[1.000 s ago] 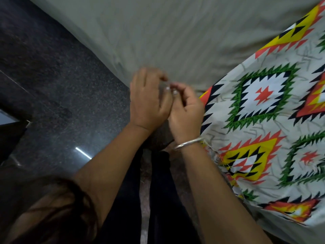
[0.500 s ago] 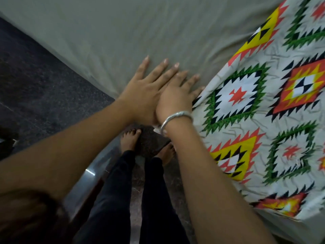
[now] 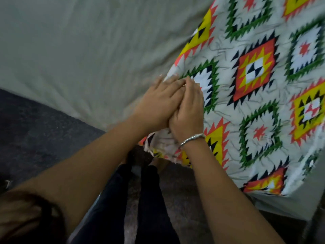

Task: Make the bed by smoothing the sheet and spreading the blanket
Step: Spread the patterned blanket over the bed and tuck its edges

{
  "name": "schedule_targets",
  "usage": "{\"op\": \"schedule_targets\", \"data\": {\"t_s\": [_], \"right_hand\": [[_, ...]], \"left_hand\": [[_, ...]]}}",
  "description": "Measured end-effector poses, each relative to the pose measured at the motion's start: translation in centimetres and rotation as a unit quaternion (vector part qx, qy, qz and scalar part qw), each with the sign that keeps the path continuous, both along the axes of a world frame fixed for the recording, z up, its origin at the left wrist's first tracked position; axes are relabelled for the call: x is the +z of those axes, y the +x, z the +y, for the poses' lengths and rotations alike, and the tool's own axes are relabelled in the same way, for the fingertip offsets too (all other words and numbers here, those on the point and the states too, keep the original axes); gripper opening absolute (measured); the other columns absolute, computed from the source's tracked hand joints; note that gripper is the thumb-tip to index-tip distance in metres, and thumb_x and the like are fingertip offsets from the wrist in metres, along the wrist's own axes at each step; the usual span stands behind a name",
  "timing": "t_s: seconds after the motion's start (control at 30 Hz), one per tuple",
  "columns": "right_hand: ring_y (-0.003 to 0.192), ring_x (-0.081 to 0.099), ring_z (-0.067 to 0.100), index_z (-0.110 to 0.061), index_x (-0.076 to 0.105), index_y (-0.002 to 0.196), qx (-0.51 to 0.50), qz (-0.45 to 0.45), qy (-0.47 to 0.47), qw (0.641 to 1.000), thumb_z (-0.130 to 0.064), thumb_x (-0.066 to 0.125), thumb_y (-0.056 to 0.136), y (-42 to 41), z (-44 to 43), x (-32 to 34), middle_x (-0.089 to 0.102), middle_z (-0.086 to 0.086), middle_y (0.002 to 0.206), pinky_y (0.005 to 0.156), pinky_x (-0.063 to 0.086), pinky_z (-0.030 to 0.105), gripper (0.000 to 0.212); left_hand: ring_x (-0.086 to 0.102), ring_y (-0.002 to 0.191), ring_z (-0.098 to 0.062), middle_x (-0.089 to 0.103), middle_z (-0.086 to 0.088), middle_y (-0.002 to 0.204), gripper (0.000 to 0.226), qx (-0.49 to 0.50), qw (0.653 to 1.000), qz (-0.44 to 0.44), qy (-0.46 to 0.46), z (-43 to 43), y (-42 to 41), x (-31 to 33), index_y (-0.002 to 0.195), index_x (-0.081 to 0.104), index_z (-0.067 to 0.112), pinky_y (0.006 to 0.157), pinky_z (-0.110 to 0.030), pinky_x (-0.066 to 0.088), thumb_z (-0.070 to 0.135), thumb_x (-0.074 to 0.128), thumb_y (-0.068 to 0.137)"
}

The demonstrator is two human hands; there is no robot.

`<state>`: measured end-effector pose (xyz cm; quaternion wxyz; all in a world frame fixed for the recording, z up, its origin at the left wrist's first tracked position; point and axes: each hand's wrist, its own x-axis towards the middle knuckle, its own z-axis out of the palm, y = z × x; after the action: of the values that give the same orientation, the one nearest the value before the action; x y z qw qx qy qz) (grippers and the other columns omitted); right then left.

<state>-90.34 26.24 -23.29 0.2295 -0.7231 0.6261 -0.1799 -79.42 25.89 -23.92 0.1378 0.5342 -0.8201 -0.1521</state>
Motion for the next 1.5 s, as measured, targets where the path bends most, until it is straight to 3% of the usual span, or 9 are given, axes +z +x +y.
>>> {"op": "schedule_targets", "data": {"t_s": [0.3, 0.4, 0.5, 0.63, 0.83, 0.97, 1.1, 1.17, 1.5], "right_hand": [[0.145, -0.013, 0.027, -0.016, -0.005, 0.15, -0.03, 0.205, 0.163, 0.965, -0.051, 0.021, 0.083, -14.4, 2.4, -1.7, -0.01, 0.003, 0.158, 0.115, -0.01, 0.043, 0.08], [0.146, -0.005, 0.026, -0.015, 0.009, 0.15, -0.115, 0.14, 0.149, 0.972, -0.052, 0.016, 0.084, -17.0, 5.1, -1.0, -0.004, 0.0, 0.155, 0.117, -0.005, 0.045, 0.076], [0.146, 0.0, 0.026, -0.013, 0.018, 0.149, -0.166, 0.108, 0.113, 0.974, -0.05, 0.011, 0.09, -19.6, 2.5, -0.6, 0.009, 0.007, 0.157, 0.118, 0.003, 0.047, 0.07], [0.146, -0.001, 0.027, -0.018, 0.01, 0.151, -0.066, 0.178, 0.118, 0.975, -0.044, 0.017, 0.094, -24.1, -2.6, -1.4, 0.006, 0.003, 0.159, 0.116, -0.001, 0.048, 0.062], [0.143, 0.014, 0.036, -0.016, 0.03, 0.146, -0.145, 0.208, 0.123, 0.959, -0.038, 0.023, 0.089, -34.7, 3.7, -2.7, 0.025, 0.008, 0.154, 0.115, 0.002, 0.048, 0.061], [0.141, 0.022, 0.038, -0.009, 0.034, 0.144, -0.227, 0.218, 0.126, 0.941, -0.038, 0.025, 0.089, -36.0, 2.7, -1.6, 0.029, 0.015, 0.151, 0.112, 0.011, 0.056, 0.063], [0.145, 0.011, 0.032, -0.018, 0.021, 0.149, -0.095, 0.17, 0.114, 0.974, -0.028, 0.027, 0.096, -34.5, -1.9, -2.2, 0.017, 0.009, 0.157, 0.116, 0.008, 0.052, 0.054], [0.145, 0.008, 0.031, -0.021, 0.021, 0.149, -0.053, 0.159, 0.12, 0.979, -0.027, 0.027, 0.096, -35.3, -2.3, -3.0, 0.016, 0.006, 0.157, 0.117, 0.004, 0.05, 0.053], [0.132, 0.042, 0.032, -0.002, 0.049, 0.133, -0.087, 0.183, 0.048, 0.978, -0.023, 0.041, 0.09, -38.3, 9.4, -1.2, 0.046, 0.016, 0.141, 0.107, 0.033, 0.044, 0.048]], "left_hand": [[-0.009, 0.145, -0.033, -0.009, -0.015, 0.157, 0.083, -0.159, 0.964, -0.166, 0.134, -0.5, -12.6, -1.4, 0.149, -0.006, 0.009, 0.113, -0.053, -0.009, 0.045, 0.039, 0.089], [-0.005, 0.146, -0.029, -0.004, -0.012, 0.158, 0.08, -0.211, 0.961, -0.147, 0.105, 0.0, -16.2, 0.1, 0.15, -0.001, 0.009, 0.112, -0.051, -0.012, 0.042, 0.037, 0.088], [-0.007, 0.146, -0.026, -0.004, -0.009, 0.158, 0.076, -0.13, 0.977, -0.122, 0.116, -2.6, -19.3, 0.8, 0.15, 0.001, 0.011, 0.112, -0.048, -0.013, 0.05, 0.014, 0.086], [-0.01, 0.145, -0.03, -0.006, -0.009, 0.158, 0.081, -0.025, 0.976, -0.161, 0.144, -4.8, -23.8, -1.5, 0.151, 0.004, 0.012, 0.113, -0.055, -0.007, 0.049, -0.004, 0.079], [-0.014, 0.144, -0.03, -0.009, -0.011, 0.158, 0.068, -0.143, 0.967, -0.157, 0.143, -0.1, -34.7, -2.3, 0.149, -0.004, 0.012, 0.11, -0.057, -0.014, 0.046, 0.01, 0.092], [0.021, 0.142, -0.03, 0.025, -0.011, 0.154, 0.066, -0.142, 0.973, -0.167, 0.071, -1.0, -36.7, -1.8, 0.145, 0.029, 0.01, 0.111, -0.062, 0.005, 0.043, 0.025, 0.089], [-0.02, 0.14, -0.024, -0.011, -0.01, 0.158, 0.073, -0.024, 0.969, -0.215, 0.116, -2.9, -35.7, -2.7, 0.145, -0.016, 0.013, 0.109, -0.057, -0.014, 0.047, 0.026, 0.095], [-0.027, 0.137, -0.026, -0.018, -0.011, 0.156, 0.081, -0.033, 0.962, -0.238, 0.129, -2.4, -36.0, -3.4, 0.144, -0.021, 0.012, 0.108, -0.057, -0.015, 0.054, 0.027, 0.093], [0.022, 0.142, -0.031, 0.029, -0.016, 0.152, 0.077, -0.218, 0.961, -0.137, 0.106, 6.0, -36.3, -1.7, 0.144, 0.03, 0.003, 0.112, -0.058, 0.008, 0.049, 0.04, 0.083]]}}
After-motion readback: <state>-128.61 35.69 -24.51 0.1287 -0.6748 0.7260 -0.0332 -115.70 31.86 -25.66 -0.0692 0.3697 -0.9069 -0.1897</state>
